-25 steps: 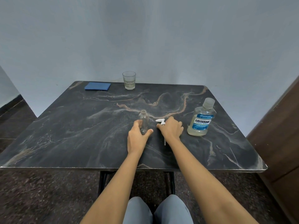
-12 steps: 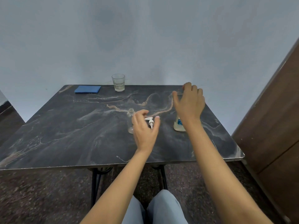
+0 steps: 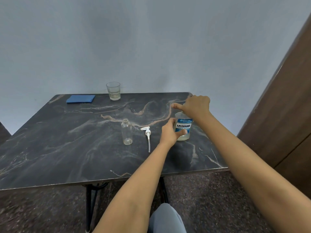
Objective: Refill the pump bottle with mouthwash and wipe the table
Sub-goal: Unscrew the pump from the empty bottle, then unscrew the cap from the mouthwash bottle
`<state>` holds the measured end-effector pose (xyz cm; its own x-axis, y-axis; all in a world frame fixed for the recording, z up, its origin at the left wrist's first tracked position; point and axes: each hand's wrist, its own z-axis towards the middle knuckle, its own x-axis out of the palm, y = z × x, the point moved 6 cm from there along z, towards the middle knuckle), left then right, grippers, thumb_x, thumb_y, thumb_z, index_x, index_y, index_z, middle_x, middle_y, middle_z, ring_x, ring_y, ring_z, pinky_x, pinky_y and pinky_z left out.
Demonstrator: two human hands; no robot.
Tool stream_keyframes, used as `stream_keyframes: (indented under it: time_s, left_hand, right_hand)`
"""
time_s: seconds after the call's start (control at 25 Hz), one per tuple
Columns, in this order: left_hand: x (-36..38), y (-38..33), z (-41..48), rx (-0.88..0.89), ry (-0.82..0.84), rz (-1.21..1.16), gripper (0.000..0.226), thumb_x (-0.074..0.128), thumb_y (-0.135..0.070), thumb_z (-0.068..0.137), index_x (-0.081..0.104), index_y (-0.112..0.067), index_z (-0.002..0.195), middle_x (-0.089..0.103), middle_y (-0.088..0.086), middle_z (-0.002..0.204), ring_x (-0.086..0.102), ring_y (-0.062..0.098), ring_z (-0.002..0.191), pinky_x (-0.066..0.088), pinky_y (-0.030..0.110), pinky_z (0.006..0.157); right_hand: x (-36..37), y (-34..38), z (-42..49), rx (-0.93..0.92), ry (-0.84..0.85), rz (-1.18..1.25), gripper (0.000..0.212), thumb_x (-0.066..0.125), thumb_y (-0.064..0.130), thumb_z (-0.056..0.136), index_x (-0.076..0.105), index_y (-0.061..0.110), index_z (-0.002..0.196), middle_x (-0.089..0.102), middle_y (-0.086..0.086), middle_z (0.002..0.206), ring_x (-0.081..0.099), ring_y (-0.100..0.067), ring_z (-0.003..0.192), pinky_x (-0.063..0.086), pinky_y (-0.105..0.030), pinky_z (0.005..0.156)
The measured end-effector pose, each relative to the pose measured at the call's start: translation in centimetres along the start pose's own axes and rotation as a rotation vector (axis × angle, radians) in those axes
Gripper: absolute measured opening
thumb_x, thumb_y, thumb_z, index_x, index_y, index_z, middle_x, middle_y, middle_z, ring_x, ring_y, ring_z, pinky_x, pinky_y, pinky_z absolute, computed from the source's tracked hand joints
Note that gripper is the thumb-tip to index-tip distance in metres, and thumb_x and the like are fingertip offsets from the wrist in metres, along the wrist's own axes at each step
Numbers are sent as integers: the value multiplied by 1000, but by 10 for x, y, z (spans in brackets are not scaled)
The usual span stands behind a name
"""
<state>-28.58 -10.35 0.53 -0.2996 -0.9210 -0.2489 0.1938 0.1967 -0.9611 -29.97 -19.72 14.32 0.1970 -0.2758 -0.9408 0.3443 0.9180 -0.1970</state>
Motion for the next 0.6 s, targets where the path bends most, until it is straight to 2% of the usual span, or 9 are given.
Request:
stream_keyframes:
  time_s: [0.08, 0.12, 0.2, 0.28, 0.32, 0.4, 0.48, 0.52, 0.6]
  left_hand:
    - [1, 3, 5, 6, 8, -28, 52, 81, -14, 73, 54, -14, 117, 68, 2, 113, 65, 13, 100, 51, 36, 94]
    - [2, 4, 8, 13, 32, -38, 51, 80, -12, 73, 54, -14, 117, 68, 2, 112, 65, 13, 99, 52, 35, 93]
    - [4, 7, 14, 27, 98, -46, 50, 79, -13, 74, 56, -18, 118, 69, 1, 112, 65, 12, 100, 51, 32, 93]
    - [5, 9, 19, 30, 143, -10, 45, 79, -16, 76, 59, -20, 116, 69, -2, 111, 65, 12, 101, 49, 30, 94]
    - [5, 10, 21, 34, 156, 4, 43, 78, -16, 76, 60, -21, 114, 69, -3, 109, 65, 11, 101, 49, 30, 94]
    - [5, 10, 25, 44, 179, 19, 39, 77, -14, 76, 60, -23, 110, 69, -4, 107, 66, 11, 100, 50, 31, 94]
    - [6, 11, 31, 43, 217, 23, 36, 77, -13, 76, 61, -26, 105, 70, -4, 104, 67, 11, 98, 51, 32, 92]
    - [6, 11, 32, 35, 249, 16, 35, 78, -13, 76, 61, -27, 103, 71, -6, 102, 67, 10, 97, 51, 31, 91]
    - [4, 10, 31, 23, 304, 9, 35, 78, -13, 76, 61, -31, 100, 71, -9, 101, 67, 6, 95, 51, 29, 90]
  right_hand:
    - [2, 2, 3, -5, 8, -44, 81, 18, 87, 72, 57, 16, 71, 38, 0, 50, 33, -13, 46, 20, -25, 45]
    - [5, 3, 5, -6, -12, -46, 85, 18, 85, 75, 65, 15, 79, 37, 0, 50, 35, -14, 48, 19, -25, 45]
    - [11, 3, 8, -20, -91, -35, 81, 23, 75, 86, 68, 7, 92, 43, -3, 54, 48, -17, 60, 17, -25, 44]
    - [16, 1, 13, -102, -177, 16, 65, 26, 58, 94, 65, 8, 80, 52, -6, 65, 61, -25, 80, 17, -23, 45]
    - [17, 0, 15, -155, -198, 56, 60, 26, 52, 95, 59, 9, 70, 54, -6, 67, 62, -28, 82, 17, -22, 46]
    - [16, -1, 16, -268, -220, 118, 61, 19, 47, 90, 49, 9, 53, 47, -2, 54, 58, -28, 64, 11, -21, 48]
    - [12, 1, 17, -384, -239, 167, 52, 11, 45, 79, 32, 15, 42, 31, 3, 40, 41, -22, 45, 5, -20, 51]
    - [11, 4, 17, -457, -221, 175, 46, 12, 43, 77, 26, 17, 42, 27, 4, 38, 36, -21, 42, 5, -20, 51]
    - [14, 6, 20, -600, -151, 201, 44, 18, 42, 79, 30, 16, 45, 34, 1, 39, 35, -21, 42, 12, -22, 50]
